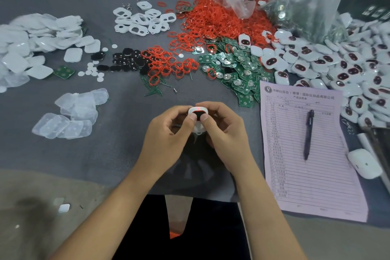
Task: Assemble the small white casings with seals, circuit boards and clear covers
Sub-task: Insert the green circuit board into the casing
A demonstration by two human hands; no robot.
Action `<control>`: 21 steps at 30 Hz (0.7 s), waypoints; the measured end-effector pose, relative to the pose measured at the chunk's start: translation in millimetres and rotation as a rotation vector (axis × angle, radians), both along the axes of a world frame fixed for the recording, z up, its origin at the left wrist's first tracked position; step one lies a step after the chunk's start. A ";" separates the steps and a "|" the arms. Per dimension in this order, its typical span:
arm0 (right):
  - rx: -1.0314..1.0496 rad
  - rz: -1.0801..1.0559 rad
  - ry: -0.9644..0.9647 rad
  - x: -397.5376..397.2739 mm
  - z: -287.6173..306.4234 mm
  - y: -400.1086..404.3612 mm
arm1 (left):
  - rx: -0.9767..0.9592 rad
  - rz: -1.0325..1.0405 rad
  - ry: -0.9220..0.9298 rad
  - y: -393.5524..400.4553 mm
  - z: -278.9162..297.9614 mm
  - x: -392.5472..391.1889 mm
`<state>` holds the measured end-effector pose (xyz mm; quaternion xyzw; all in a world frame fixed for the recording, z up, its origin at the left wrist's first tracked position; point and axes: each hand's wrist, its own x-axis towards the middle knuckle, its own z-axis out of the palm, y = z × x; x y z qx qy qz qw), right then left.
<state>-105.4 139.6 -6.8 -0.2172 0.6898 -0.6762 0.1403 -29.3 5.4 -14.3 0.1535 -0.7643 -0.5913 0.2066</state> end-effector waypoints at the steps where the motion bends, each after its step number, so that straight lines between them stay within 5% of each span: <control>1: 0.024 -0.001 0.030 0.7 0.0 -1.2 | 0.008 0.038 0.013 -0.3 0.0 -0.4; 6: 0.206 0.025 0.152 2.8 -0.7 -6.8 | 0.096 0.156 0.058 1.1 4.7 -4.4; 21: 0.181 -0.034 0.057 2.9 4.8 -6.1 | -0.001 0.037 0.021 -1.4 -0.9 -0.6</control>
